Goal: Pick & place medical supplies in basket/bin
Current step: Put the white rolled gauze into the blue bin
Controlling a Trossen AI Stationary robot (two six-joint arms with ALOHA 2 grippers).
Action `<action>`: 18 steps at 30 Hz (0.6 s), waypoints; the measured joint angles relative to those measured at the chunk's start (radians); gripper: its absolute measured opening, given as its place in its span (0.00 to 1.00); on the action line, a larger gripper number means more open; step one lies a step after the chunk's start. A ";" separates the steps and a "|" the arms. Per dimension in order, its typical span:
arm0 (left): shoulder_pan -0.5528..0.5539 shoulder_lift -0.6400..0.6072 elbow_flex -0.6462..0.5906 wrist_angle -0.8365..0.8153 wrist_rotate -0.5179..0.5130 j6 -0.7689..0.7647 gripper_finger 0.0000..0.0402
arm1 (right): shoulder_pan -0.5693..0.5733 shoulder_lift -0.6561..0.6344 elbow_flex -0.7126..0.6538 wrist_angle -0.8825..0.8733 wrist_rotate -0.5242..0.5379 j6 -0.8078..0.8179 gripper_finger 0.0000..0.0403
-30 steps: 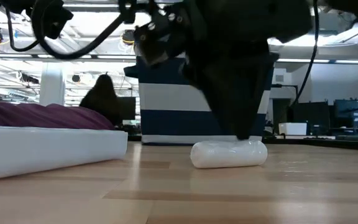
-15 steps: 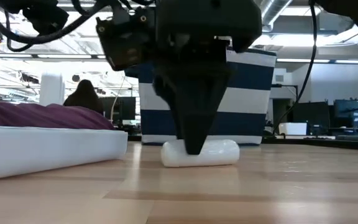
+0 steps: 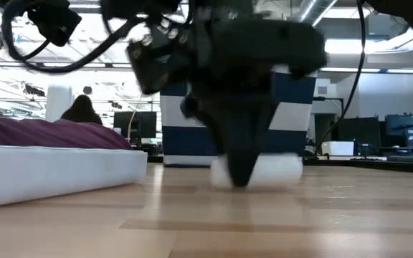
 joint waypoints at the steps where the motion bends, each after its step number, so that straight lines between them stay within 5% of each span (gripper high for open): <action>1: 0.000 0.000 0.000 0.001 0.000 0.000 0.28 | -0.004 -0.019 0.003 -0.013 0.001 -0.009 0.19; 6: 0.000 0.000 0.000 0.012 -0.023 0.000 0.28 | -0.055 -0.175 0.012 -0.097 0.055 -0.055 0.15; 11: 0.000 0.000 0.000 0.012 -0.046 0.000 0.28 | -0.121 -0.379 0.011 -0.080 0.215 -0.160 0.16; 15: 0.000 0.000 0.000 0.013 -0.071 0.014 0.28 | -0.210 -0.535 0.013 0.056 0.429 -0.290 0.16; 18: 0.000 0.000 0.000 0.012 -0.098 0.026 0.28 | -0.324 -0.605 0.013 0.209 0.451 -0.327 0.16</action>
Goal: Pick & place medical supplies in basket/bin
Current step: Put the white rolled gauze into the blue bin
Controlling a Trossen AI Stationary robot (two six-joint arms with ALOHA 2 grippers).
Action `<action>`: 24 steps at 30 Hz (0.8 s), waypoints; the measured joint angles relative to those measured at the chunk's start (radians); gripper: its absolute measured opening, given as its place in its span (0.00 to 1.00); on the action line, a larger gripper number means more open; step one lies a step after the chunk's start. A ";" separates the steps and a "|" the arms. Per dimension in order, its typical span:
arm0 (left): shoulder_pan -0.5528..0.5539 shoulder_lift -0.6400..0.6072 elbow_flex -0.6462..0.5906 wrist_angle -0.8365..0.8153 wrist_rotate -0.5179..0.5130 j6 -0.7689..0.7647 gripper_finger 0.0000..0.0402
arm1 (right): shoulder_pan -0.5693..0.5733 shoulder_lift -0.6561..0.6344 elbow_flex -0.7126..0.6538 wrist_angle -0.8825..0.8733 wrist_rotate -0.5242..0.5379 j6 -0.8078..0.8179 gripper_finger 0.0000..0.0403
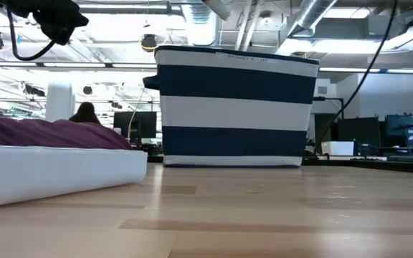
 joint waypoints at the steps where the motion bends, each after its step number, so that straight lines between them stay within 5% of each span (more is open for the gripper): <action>1: 0.000 0.000 0.000 0.000 -0.006 0.000 0.28 | -0.043 -0.017 0.000 0.036 -0.008 0.003 0.17; 5: 0.000 0.000 0.000 -0.001 -0.009 0.001 0.28 | -0.222 -0.019 0.000 0.076 -0.037 0.081 0.17; 10: 0.000 0.000 0.000 -0.016 -0.006 0.000 0.28 | -0.410 0.072 -0.032 0.066 -0.353 0.109 0.17; 13: 0.000 0.000 0.000 -0.026 0.015 0.000 0.28 | -0.458 0.156 -0.029 0.102 -0.450 0.061 0.20; 24: 0.000 0.000 0.000 -0.072 0.019 -0.025 0.28 | -0.525 0.336 -0.029 0.123 -0.504 -0.079 0.44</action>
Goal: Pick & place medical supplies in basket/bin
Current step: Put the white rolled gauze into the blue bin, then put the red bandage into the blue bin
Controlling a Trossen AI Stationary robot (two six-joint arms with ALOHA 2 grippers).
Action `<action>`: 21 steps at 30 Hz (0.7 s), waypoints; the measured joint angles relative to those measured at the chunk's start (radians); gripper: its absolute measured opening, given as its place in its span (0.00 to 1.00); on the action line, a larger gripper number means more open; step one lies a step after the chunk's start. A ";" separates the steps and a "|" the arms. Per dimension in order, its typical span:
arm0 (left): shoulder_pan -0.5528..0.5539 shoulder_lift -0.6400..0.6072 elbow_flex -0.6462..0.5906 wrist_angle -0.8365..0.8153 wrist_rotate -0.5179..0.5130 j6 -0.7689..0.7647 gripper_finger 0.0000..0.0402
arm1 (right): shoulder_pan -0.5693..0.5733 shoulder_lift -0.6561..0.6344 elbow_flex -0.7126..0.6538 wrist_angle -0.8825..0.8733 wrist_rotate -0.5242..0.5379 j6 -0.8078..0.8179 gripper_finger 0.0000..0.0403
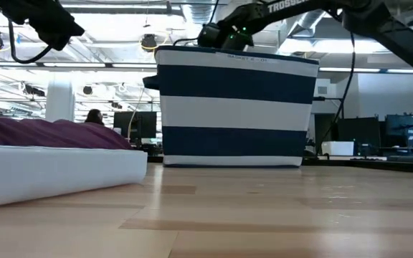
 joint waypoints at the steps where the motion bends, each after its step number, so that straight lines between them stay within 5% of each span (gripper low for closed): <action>1: 0.000 0.000 0.000 0.000 0.000 0.000 0.28 | -0.002 0.002 0.000 0.000 0.001 -0.009 0.47; 6: 0.000 0.000 0.000 -0.005 0.027 0.008 0.28 | 0.001 -0.024 0.001 0.020 0.055 -0.021 0.56; 12: 0.000 0.015 0.000 -0.074 0.231 0.109 0.28 | 0.057 -0.127 0.060 0.023 0.058 -0.010 0.56; 21: -0.055 0.153 0.000 -0.109 0.465 -0.034 0.28 | 0.249 -0.328 0.129 0.090 0.059 0.058 0.55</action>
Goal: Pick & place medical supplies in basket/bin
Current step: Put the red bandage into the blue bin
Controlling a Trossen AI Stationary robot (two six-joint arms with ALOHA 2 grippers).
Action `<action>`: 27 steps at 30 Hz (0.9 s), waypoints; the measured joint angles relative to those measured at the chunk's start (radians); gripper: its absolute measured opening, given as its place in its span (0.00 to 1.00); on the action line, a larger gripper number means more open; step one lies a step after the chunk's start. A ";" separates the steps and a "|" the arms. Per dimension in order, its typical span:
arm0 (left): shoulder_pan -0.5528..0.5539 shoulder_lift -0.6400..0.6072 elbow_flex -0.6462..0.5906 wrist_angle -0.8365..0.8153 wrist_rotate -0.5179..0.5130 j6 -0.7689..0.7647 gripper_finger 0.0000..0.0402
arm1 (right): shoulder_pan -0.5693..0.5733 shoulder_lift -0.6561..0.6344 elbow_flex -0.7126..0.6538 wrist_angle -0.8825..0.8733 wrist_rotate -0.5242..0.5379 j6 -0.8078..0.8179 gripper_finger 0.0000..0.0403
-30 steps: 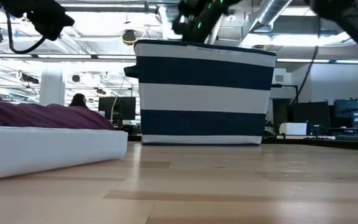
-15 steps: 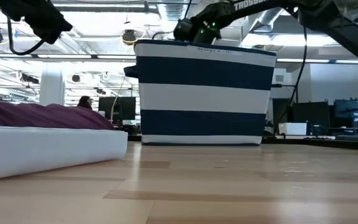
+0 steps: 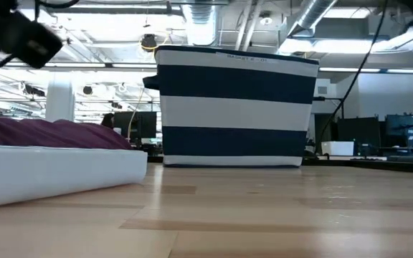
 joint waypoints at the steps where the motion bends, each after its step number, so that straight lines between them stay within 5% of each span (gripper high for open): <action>1: -0.018 0.031 0.000 0.001 0.032 -0.019 0.28 | 0.025 -0.019 0.000 0.019 0.000 0.006 0.55; 9: -0.260 0.321 0.000 0.038 0.183 -0.097 0.28 | 0.226 -0.104 0.000 0.032 0.076 0.028 0.54; 17: -0.424 0.541 0.023 0.007 -0.099 0.077 0.28 | 0.349 -0.075 -0.001 0.031 0.228 0.027 0.54; 27: -0.458 0.620 0.065 0.002 -0.222 0.077 0.29 | 0.355 -0.058 -0.004 0.023 0.308 0.027 0.53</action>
